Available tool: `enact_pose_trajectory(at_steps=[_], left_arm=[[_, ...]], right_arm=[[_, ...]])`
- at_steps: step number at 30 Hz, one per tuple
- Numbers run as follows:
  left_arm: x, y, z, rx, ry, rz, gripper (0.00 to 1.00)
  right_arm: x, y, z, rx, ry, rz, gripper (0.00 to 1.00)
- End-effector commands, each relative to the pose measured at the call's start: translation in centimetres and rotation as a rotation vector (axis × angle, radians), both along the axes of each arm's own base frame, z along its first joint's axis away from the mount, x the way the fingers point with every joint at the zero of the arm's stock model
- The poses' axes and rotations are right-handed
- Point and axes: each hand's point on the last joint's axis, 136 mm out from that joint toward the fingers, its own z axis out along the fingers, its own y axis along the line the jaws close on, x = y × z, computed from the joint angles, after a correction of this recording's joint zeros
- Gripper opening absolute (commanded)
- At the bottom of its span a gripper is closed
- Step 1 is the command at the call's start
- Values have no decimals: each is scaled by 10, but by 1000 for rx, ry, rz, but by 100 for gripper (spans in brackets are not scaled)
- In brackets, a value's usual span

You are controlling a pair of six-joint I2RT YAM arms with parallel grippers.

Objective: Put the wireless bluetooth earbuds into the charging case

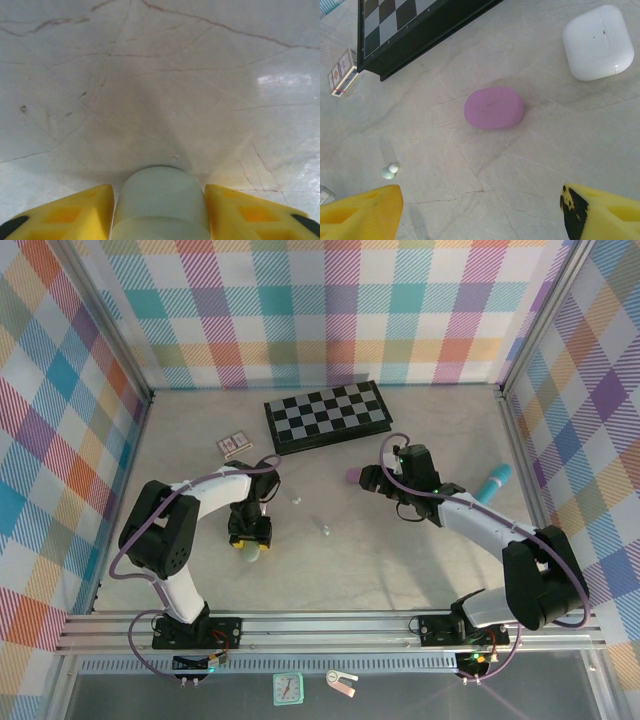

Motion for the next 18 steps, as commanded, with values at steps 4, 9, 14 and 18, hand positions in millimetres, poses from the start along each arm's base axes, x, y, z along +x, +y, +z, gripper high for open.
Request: enact_pose_trajectory(at_steps=[4, 9, 14, 18], left_arm=[[-6, -1, -2, 3, 17, 7, 39], [3, -13, 5, -60, -30, 34, 38], [28, -40, 30, -197, -144, 96, 37], [55, -60, 55, -319, -264, 162, 38]], right_arm=[[4, 4, 7, 9, -13, 5, 82], [0, 10, 17, 21, -45, 61, 83], [-16, 26, 34, 46, -134, 186, 84], [-36, 52, 45, 91, -209, 336, 84]])
